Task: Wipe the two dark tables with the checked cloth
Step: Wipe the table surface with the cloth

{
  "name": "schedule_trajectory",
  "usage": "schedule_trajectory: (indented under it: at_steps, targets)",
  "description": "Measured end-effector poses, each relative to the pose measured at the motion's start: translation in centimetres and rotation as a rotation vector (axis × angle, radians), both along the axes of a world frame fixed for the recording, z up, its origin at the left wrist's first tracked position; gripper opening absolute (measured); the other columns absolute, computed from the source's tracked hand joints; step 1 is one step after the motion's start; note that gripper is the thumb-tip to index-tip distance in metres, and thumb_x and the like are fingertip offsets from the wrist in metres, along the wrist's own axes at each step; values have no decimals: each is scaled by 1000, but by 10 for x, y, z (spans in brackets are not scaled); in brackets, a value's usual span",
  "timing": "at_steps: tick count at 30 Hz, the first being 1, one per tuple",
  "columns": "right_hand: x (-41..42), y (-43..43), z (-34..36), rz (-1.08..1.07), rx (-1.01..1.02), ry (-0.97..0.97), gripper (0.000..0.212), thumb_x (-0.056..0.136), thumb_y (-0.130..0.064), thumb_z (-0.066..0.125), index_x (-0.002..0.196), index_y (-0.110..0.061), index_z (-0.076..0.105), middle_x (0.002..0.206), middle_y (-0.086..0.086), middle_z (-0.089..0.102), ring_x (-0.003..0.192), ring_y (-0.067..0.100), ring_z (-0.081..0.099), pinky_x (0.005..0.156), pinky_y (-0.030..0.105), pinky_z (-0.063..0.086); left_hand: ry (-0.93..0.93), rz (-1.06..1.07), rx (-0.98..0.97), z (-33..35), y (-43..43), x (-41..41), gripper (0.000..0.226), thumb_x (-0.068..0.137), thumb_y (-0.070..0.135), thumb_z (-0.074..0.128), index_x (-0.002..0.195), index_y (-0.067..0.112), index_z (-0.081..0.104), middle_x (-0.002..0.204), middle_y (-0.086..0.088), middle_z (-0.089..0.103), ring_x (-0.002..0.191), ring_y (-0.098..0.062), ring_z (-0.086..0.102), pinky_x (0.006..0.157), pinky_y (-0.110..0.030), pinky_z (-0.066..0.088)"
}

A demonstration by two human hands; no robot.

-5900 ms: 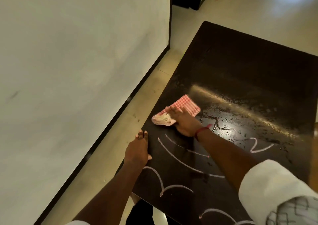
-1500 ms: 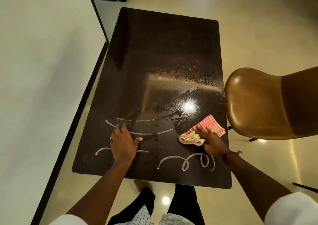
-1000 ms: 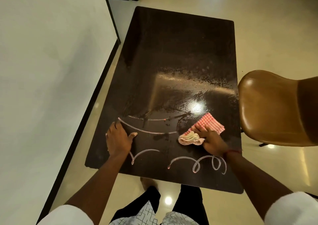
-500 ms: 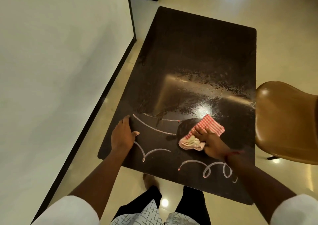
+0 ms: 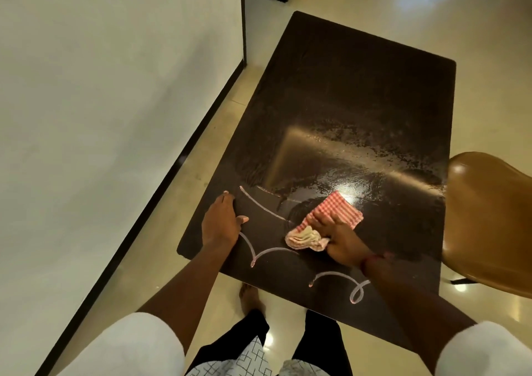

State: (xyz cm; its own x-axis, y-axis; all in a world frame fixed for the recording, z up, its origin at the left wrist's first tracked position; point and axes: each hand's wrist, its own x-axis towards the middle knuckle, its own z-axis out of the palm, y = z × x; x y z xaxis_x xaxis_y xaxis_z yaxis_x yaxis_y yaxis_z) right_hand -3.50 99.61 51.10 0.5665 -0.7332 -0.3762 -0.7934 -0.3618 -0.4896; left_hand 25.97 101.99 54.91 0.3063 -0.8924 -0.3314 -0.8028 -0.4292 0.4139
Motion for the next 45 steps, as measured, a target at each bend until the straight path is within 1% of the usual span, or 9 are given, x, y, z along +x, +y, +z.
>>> schedule_trajectory:
  at_steps: [9,16,19,24,27,31,35,40,45]
  targets:
    - [54,-34,8,-416,-41,37,66,87,-5,49,149,-11,27,159,9,13,148,27,3,117,44,-5,49,5,-19,-2,2,1,56,87,28,69,137,16,47,149,-5,43,135,-22,46,107,-39,42]
    - [55,-12,0,65,-45,-67,57,88,-12,57,142,-17,41,152,1,30,144,12,13,116,31,-6,-20,-55,-69,-5,8,15,47,95,28,59,139,18,47,153,-4,40,141,-21,38,109,-37,40]
    - [23,-27,3,-39,-34,-70,50,87,-21,54,137,-19,50,149,5,39,143,20,26,116,31,-1,-44,-57,-62,-8,14,28,46,97,31,53,140,16,46,152,-5,40,141,-22,36,110,-36,37]
    - [70,-47,13,-355,-69,42,65,88,-10,47,149,-13,25,157,11,19,147,27,12,118,42,-2,-63,-37,-67,-8,27,39,43,101,30,45,140,12,47,148,-8,44,137,-22,41,109,-33,38]
    - [114,-39,8,-191,-59,28,67,83,-23,38,149,-12,26,158,7,19,148,25,6,116,41,-5,-54,-49,-64,-9,31,40,44,102,29,42,141,12,46,149,-7,44,139,-21,39,111,-31,34]
    - [108,-25,2,193,-30,-80,51,90,-17,53,140,-19,45,150,-7,32,144,9,11,117,35,-7,-55,-59,-49,-9,33,44,46,102,31,41,144,12,43,152,-5,41,140,-19,36,113,-29,31]
    - [85,-57,1,47,-1,-85,46,91,-17,59,136,-20,51,150,2,36,143,20,25,119,34,2,-2,-87,-15,-10,32,56,48,101,27,43,147,14,39,155,-2,35,144,-17,31,115,-30,27]
    - [147,-68,16,-192,-46,31,64,88,-26,42,149,-13,26,158,11,18,147,28,12,117,40,-3,19,-137,33,-8,29,58,53,99,26,47,149,14,35,159,-1,27,146,-17,24,117,-30,23]
    - [180,-52,7,147,9,-29,57,92,-11,48,146,-17,33,157,1,22,147,16,5,118,40,-9,20,-137,7,-8,30,52,57,96,25,53,148,11,34,158,-3,28,146,-18,25,116,-31,27]
